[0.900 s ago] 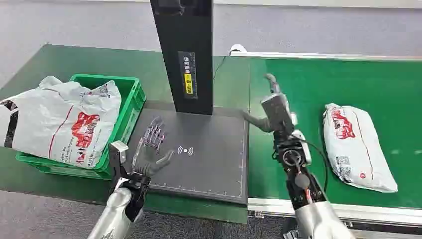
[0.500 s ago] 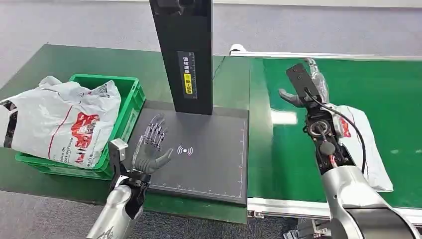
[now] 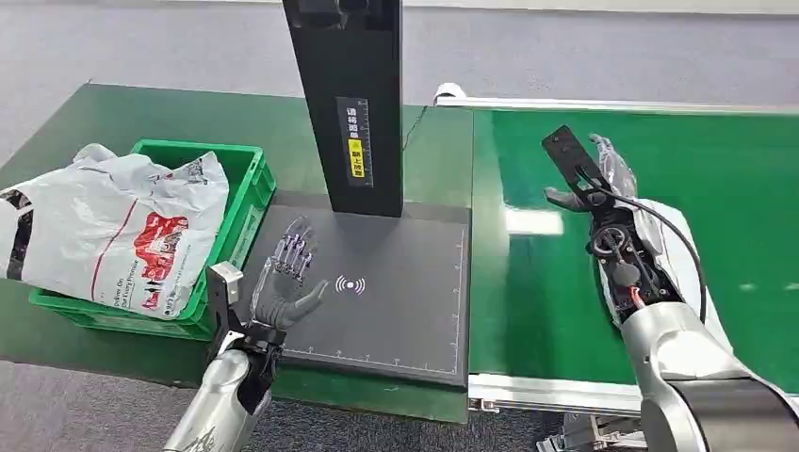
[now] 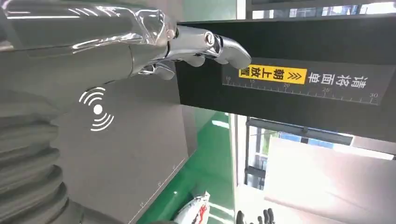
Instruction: Moved the parcel from conveyor to table for the left to box.
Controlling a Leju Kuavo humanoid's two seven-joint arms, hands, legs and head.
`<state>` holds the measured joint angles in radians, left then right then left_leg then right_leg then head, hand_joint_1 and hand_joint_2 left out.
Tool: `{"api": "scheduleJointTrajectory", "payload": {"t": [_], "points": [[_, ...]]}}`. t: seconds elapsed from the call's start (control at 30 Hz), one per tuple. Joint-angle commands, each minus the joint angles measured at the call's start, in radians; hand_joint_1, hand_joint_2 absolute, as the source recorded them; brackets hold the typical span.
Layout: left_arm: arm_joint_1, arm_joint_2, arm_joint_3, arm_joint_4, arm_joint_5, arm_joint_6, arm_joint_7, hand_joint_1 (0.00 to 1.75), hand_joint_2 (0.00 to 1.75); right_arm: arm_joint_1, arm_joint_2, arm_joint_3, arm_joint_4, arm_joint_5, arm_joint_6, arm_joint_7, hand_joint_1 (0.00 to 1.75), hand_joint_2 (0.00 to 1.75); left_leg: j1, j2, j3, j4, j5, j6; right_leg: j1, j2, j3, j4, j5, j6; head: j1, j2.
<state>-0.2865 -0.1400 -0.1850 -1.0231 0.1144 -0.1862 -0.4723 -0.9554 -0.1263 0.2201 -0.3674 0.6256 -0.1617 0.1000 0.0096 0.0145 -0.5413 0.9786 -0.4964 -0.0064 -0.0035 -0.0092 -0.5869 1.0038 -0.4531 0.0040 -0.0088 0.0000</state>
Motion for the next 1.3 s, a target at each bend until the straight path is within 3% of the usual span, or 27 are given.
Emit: {"api": "scheduleJointTrajectory", "payload": {"t": [0.03, 0.2, 0.37, 0.53, 0.7, 0.87, 1.1, 1.2, 1.3], "points": [[-0.042, 0.011, -0.016, 0.081, -0.002, 0.001, 0.007, 0.00, 1.75, -0.072, -0.012, 0.057, 0.114, 0.064, 0.111, 0.160, 0.00, 1.75, -0.001, -0.001, -0.001, 0.000, 0.000, 0.000, -0.001, 0.000, -0.001, 0.001, 0.000, 0.000, 0.000, 0.000], [-0.023, 0.008, -0.003, 0.079, -0.003, 0.013, 0.006, 0.00, 1.75, -0.024, -0.041, 0.101, 0.125, 0.152, 0.127, 0.258, 0.00, 1.75, -0.001, -0.003, 0.001, -0.001, 0.001, 0.000, -0.001, -0.002, 0.001, -0.001, 0.000, 0.000, 0.000, 0.000], [-0.006, 0.013, 0.012, 0.064, -0.004, 0.018, 0.005, 0.00, 1.75, 0.059, -0.036, 0.083, 0.114, 0.146, 0.128, 0.225, 0.00, 1.75, 0.000, -0.003, 0.003, -0.003, 0.001, 0.000, 0.000, -0.001, 0.004, -0.003, 0.000, 0.000, 0.000, 0.000], [0.039, 0.005, 0.046, -0.013, -0.021, 0.035, 0.033, 0.00, 1.75, 0.201, -0.021, -0.006, 0.059, 0.131, -0.061, 0.168, 0.00, 1.75, 0.001, -0.002, 0.003, -0.002, 0.000, 0.000, 0.001, -0.001, 0.004, -0.003, 0.000, 0.000, 0.000, 0.000], [0.052, 0.009, 0.060, -0.047, -0.023, 0.034, 0.046, 0.00, 1.75, 0.213, -0.013, -0.075, 0.028, 0.126, -0.126, 0.077, 0.00, 1.75, 0.000, -0.001, 0.001, -0.001, 0.000, 0.000, 0.000, 0.001, 0.001, -0.001, 0.000, 0.000, 0.000, 0.000], [0.050, 0.003, 0.070, -0.035, -0.027, 0.038, 0.051, 0.00, 1.75, 0.239, 0.004, -0.088, 0.025, 0.190, -0.099, 0.159, 0.00, 1.75, 0.000, -0.001, -0.001, -0.001, 0.000, 0.000, 0.000, 0.000, 0.000, 0.000, 0.000, 0.000, 0.000, 0.000], [0.098, 0.004, 0.073, -0.078, -0.025, 0.045, 0.053, 0.00, 1.75, 0.378, 0.004, -0.246, -0.082, 0.320, -0.334, 0.144, 0.00, 1.75, 0.000, -0.003, 0.001, -0.003, 0.000, 0.000, 0.000, -0.001, 0.002, -0.002, 0.000, 0.000, 0.000, 0.000], [0.098, 0.000, 0.067, -0.074, -0.026, 0.048, 0.054, 0.00, 1.75, 0.379, 0.003, -0.265, -0.083, 0.336, -0.336, 0.140, 0.00, 1.75, 0.000, -0.003, 0.001, -0.002, 0.000, 0.000, 0.000, -0.001, 0.002, -0.001, 0.000, 0.000, 0.000, 0.000], [0.082, -0.002, 0.058, -0.050, -0.020, 0.045, 0.049, 0.00, 1.75, 0.378, 0.001, -0.310, -0.068, 0.448, -0.314, 0.240, 0.00, 1.75, -0.001, -0.002, -0.001, -0.001, 0.000, 0.001, -0.001, 0.000, 0.000, -0.001, 0.000, 0.000, 0.000, 0.000]]}}
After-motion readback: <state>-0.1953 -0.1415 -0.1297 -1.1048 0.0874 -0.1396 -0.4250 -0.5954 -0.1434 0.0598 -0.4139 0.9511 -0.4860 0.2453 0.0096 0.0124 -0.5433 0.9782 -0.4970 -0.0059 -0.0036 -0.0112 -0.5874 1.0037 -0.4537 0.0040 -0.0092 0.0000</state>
